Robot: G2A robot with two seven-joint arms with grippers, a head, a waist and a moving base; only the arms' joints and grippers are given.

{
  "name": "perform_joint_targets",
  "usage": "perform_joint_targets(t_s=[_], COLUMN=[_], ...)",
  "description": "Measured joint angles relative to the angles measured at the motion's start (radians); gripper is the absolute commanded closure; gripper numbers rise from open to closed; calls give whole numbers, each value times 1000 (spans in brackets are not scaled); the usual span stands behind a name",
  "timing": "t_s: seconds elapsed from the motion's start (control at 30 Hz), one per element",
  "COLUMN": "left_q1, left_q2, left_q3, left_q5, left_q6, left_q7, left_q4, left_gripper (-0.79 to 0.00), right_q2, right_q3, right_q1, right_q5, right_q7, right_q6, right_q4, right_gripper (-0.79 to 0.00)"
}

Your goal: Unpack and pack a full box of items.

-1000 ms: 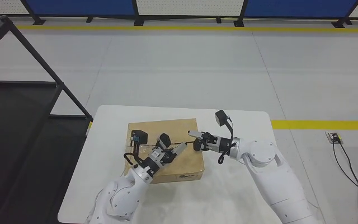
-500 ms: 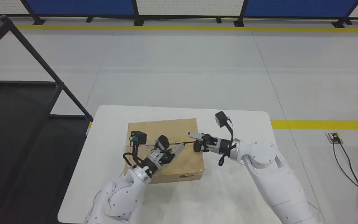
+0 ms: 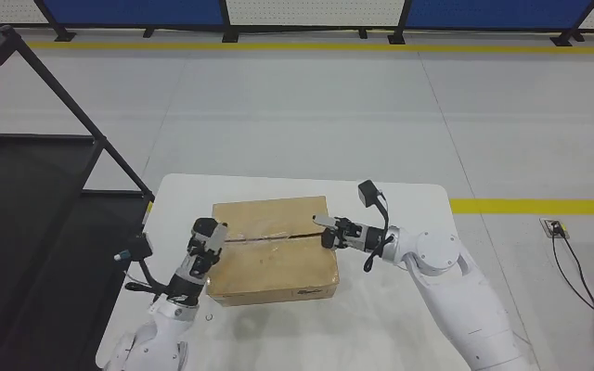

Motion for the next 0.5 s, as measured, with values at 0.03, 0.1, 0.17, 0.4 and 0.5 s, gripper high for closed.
perform_joint_targets(t_s=[0.03,0.1,0.17,0.4,0.5], left_q1=[5,5,1,12,12], left_q2=[2,5,10,17,17], left_q3=[-35,-82,-131,-173,-171], left_q5=[-53,-145,-228,-248,-248], left_q6=[14,41,76,80,82], left_q7=[-11,-39,-75,-124,-124], left_q4=[13,38,64,77,78], left_gripper=[-785,-785,-785,-785,-785], right_q2=[0,-1,-2,-3,-4], right_q3=[0,0,-5,-7,-17], right_q1=[2,6,12,15,9], right_q5=[5,14,15,-1,-8], right_q7=[-5,-8,-16,-44,-54], right_q6=[-8,-17,-19,-7,-8], right_q4=[-6,-18,-37,-52,-64], right_gripper=[-785,-785,-785,-785,-785])
